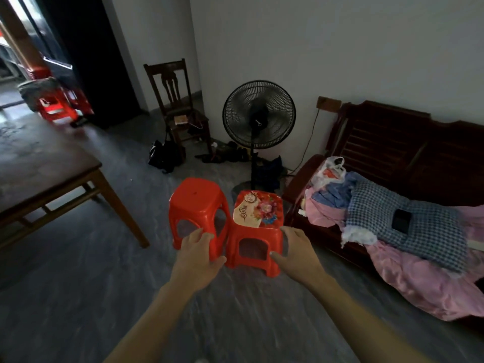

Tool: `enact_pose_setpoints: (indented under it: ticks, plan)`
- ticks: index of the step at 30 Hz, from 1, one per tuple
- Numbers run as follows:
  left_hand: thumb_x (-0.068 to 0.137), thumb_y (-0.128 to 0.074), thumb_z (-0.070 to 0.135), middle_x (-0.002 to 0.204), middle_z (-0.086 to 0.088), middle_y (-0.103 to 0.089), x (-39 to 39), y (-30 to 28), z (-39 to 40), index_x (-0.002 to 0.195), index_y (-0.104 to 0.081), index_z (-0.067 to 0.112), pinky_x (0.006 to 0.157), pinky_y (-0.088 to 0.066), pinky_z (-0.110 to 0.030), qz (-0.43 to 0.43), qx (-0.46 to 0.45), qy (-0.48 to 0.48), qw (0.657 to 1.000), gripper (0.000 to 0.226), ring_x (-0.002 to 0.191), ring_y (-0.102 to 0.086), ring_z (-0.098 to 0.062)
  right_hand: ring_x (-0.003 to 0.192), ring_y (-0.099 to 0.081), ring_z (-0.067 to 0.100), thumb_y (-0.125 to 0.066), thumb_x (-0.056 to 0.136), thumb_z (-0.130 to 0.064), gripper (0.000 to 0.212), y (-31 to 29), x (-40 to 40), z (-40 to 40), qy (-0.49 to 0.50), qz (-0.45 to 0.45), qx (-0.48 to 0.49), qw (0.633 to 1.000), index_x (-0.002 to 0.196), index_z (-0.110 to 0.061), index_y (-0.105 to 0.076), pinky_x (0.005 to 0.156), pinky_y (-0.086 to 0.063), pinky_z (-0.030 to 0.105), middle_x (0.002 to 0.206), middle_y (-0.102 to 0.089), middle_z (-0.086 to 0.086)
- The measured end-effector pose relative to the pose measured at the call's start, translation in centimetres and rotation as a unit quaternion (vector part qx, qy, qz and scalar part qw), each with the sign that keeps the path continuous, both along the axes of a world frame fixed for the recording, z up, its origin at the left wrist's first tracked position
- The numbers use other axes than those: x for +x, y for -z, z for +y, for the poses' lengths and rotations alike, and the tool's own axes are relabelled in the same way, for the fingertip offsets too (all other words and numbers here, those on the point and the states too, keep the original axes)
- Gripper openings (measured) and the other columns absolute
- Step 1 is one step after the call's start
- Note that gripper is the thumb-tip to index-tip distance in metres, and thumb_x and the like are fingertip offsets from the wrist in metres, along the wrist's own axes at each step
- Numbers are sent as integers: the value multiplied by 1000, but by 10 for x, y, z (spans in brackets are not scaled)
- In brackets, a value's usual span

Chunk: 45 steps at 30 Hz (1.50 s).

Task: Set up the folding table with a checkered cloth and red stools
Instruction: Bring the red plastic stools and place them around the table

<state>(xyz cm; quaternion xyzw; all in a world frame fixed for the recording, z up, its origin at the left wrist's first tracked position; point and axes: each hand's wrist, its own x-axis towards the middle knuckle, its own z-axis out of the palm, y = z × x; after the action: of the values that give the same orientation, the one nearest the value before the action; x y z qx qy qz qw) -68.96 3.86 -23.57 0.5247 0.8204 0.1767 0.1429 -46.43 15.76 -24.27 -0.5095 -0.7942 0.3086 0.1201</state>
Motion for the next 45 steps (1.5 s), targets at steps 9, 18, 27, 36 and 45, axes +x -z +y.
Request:
enact_pose_setpoints:
  ticks: [9, 18, 27, 36, 45]
  plan:
    - [81, -66, 46, 141, 1, -42, -93, 33, 137, 136, -43, 21, 106, -37, -36, -66, 0, 47, 997, 65, 128, -39, -23, 132, -39, 27, -72, 81, -35, 68, 9, -85, 102, 62, -40, 22, 997, 141, -18, -43, 108, -35, 37, 142, -44, 11]
    - [83, -64, 48, 135, 3, -43, -149, 59, 261, 133, -42, 24, 102, -40, -35, -51, -28, 118, 991, 59, 123, -41, -22, 133, -40, 26, -71, 83, -38, 71, 34, -122, 189, 128, -62, -29, 989, 143, -14, -42, 111, -35, 36, 143, -44, 12]
    - [84, -64, 50, 137, 4, -42, -163, 105, 382, 132, -42, 26, 101, -41, -30, -62, -120, 109, 985, 59, 122, -43, -17, 125, -46, 30, -68, 85, -29, 57, 98, -143, 322, 142, -60, -89, 984, 136, -10, -49, 105, -37, 37, 133, -53, 14]
    - [83, -63, 52, 139, 6, -44, -191, 162, 485, 137, -42, 25, 102, -38, -30, -106, -156, 43, 981, 63, 124, -43, -13, 118, -49, 27, -63, 85, -40, 58, 172, -156, 412, 141, -118, -154, 971, 137, -21, -43, 95, -42, 35, 124, -52, 7]
    - [84, -60, 51, 138, 7, -42, -210, 301, 554, 137, -39, 27, 100, -42, -28, -117, -207, 92, 967, 62, 121, -42, -13, 112, -51, 25, -62, 70, -56, 68, 304, -176, 464, 209, -133, -218, 944, 131, -31, -45, 88, -49, 39, 114, -54, 2]
